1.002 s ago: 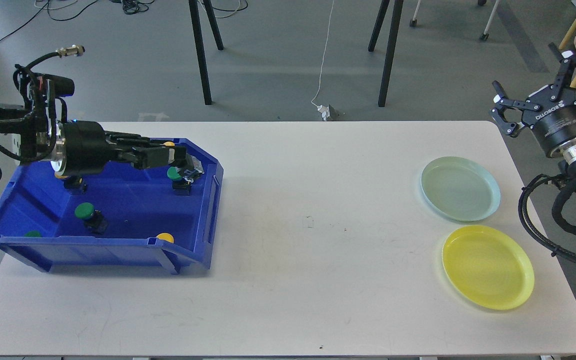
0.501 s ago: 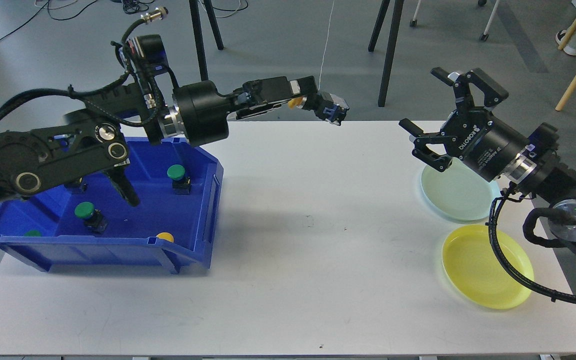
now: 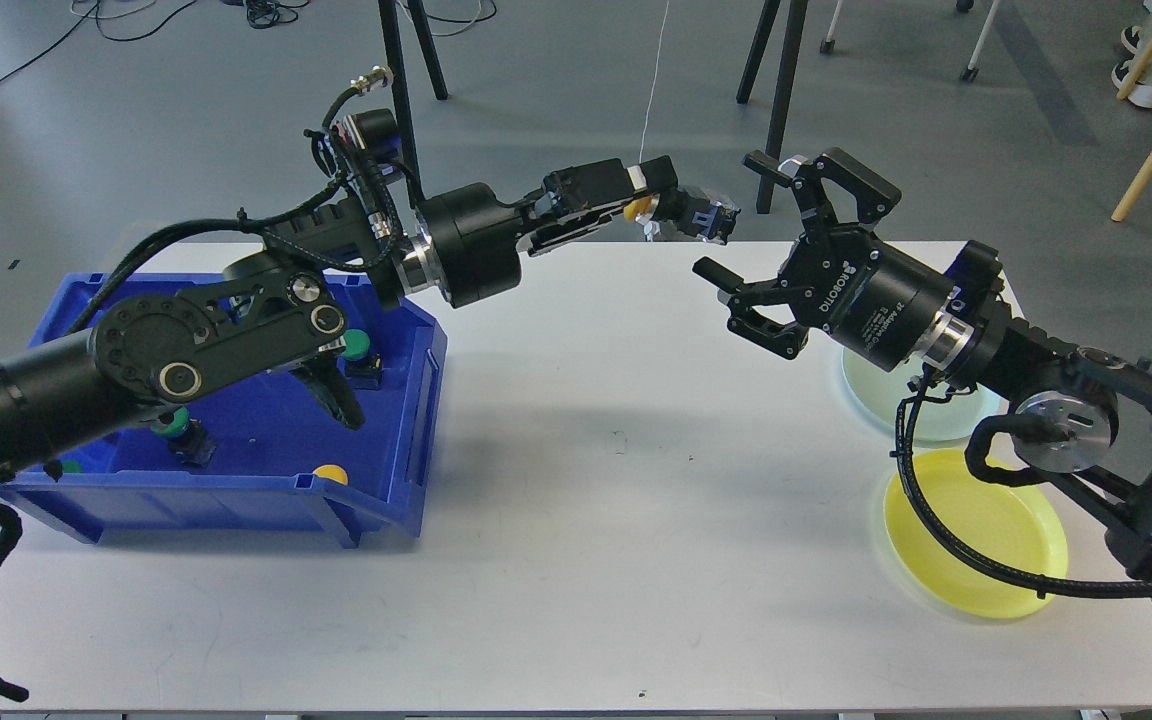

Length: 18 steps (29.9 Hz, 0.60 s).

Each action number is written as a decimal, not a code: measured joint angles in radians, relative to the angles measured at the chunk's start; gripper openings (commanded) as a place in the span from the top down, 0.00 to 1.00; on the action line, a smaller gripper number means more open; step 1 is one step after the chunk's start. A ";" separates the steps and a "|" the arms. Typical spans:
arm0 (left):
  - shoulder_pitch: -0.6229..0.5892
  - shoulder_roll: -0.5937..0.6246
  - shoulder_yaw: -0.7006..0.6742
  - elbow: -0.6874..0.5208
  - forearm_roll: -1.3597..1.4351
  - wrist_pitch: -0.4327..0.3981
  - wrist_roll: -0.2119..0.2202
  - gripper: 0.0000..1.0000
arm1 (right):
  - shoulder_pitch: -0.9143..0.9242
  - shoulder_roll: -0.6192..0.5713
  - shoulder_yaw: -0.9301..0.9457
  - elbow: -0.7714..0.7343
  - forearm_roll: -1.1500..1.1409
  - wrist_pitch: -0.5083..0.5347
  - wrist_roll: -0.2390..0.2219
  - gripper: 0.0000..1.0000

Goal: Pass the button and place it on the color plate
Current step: 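Lift the button with the left gripper toward the right gripper, then grasp the yellow button with the right gripper, open the left gripper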

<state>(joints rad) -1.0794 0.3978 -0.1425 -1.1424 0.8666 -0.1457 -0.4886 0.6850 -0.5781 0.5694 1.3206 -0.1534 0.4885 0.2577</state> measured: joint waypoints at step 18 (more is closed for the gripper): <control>0.003 -0.005 -0.001 0.001 -0.002 0.002 -0.001 0.87 | 0.001 0.033 0.007 -0.002 0.003 0.000 0.001 0.94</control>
<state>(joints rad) -1.0763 0.3926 -0.1437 -1.1417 0.8645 -0.1436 -0.4900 0.6859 -0.5446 0.5762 1.3189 -0.1507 0.4887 0.2591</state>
